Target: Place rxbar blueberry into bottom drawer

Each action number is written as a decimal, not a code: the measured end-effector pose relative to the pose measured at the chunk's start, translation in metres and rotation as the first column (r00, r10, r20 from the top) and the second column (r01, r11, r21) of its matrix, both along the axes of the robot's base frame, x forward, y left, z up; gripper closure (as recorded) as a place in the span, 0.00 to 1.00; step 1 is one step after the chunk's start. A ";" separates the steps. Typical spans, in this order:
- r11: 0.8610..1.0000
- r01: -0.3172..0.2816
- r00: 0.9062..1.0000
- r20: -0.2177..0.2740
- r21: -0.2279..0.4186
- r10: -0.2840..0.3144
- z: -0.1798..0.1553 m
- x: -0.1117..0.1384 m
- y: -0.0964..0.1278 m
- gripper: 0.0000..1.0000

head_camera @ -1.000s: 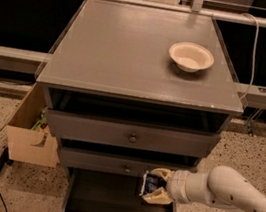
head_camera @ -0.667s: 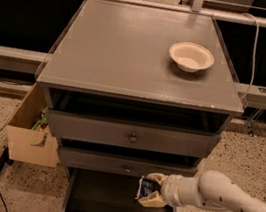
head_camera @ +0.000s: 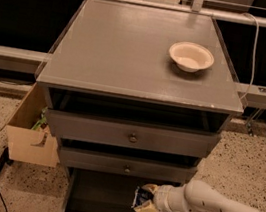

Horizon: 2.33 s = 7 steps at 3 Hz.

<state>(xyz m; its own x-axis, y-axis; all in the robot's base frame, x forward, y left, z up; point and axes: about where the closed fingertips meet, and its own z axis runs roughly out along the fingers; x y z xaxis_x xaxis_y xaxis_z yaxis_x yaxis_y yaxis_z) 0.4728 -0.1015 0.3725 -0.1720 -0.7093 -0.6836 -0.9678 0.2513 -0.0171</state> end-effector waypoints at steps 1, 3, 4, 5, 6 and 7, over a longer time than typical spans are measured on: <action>1.000 0.000 1.000 0.000 0.000 0.000 0.000 0.000 0.000 1.00; 1.000 -0.005 1.000 0.005 0.030 0.005 -0.060 0.018 0.000 1.00; 0.999 -0.003 1.000 0.015 0.051 0.002 -0.097 0.028 -0.001 1.00; 0.997 0.006 0.999 0.038 0.073 -0.009 -0.138 0.034 -0.003 1.00; 0.997 0.006 0.999 0.042 0.074 -0.009 -0.141 0.035 -0.002 1.00; 0.997 0.006 0.999 0.053 0.079 -0.010 -0.148 0.041 0.000 1.00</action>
Offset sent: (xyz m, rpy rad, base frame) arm 0.0225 -0.0033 -0.0728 0.0399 -0.0003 -0.0039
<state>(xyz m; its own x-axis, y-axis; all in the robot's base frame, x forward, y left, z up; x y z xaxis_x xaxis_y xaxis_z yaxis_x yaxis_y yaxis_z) 0.5136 -0.1010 0.2248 -0.1392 -0.6517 -0.7456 -0.9640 0.2613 -0.0484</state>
